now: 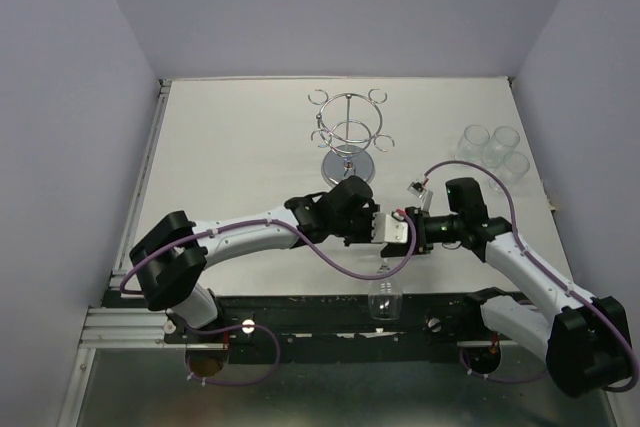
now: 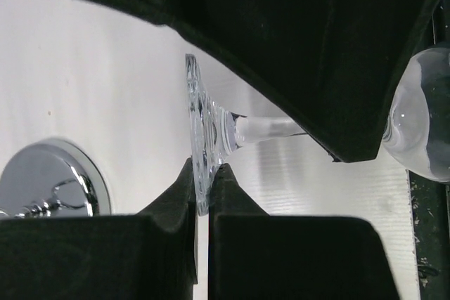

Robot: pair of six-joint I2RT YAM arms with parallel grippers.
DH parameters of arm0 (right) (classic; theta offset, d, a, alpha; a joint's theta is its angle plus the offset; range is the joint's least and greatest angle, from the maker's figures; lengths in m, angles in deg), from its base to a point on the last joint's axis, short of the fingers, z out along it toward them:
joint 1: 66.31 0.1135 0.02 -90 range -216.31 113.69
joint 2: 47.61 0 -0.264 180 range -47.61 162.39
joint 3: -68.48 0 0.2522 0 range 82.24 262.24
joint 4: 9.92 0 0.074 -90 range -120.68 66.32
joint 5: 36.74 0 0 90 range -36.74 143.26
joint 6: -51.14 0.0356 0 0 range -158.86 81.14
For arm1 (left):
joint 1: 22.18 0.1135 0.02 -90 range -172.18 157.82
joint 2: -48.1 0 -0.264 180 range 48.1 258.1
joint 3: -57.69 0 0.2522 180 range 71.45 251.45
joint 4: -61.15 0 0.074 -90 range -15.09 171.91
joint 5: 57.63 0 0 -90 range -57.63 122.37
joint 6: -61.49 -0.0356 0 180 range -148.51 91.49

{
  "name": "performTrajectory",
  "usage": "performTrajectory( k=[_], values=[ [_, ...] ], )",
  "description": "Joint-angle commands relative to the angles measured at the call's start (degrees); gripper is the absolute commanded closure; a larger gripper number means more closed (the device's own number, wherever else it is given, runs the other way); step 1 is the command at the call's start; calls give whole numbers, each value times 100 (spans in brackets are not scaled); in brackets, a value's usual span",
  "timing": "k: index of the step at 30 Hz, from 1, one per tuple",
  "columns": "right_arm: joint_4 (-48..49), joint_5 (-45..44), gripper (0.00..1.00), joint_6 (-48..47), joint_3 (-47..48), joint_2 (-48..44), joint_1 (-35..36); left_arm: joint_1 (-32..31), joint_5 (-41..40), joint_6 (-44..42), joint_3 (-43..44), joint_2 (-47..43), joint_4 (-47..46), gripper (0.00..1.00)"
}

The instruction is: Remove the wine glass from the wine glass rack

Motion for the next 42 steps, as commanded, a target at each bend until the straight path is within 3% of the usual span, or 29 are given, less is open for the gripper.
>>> performTrajectory(
  k=[1, 11, 19, 23, 28, 30, 37, 42],
  values=[
    [-290, -292, 34, -180, 294, -48, 12, 96, 76, 556, -228, -287, -29, 100],
    [-668, -635, 14, -839, 1032, 93, -111, 868, 462, 1540, -913, -937, 595, 100],
    [-1117, -1504, 8, -1640, 1507, -3, -155, 1923, 1428, 2296, -1599, -1535, 710, 100],
    [-1222, -1391, 8, -2078, 1840, 101, -164, 2310, 1824, 2867, -1872, -1633, 455, 100],
    [-1714, -1101, 8, -3535, 2596, 260, -155, 2803, 2483, 3694, -2223, -1492, -80, 100],
    [-1767, -1450, 7, -4124, 2738, 208, -111, 2952, 2667, 3870, -2329, -1448, -265, 100],
    [-1127, -1839, 2, -6743, 2037, -995, 336, 3453, 3485, 4257, -2364, -913, -415, 100],
    [-1300, -2050, 0, -8388, 1552, -1577, 961, 3761, 3714, 4722, -2426, -552, -792, 100]
  ],
)
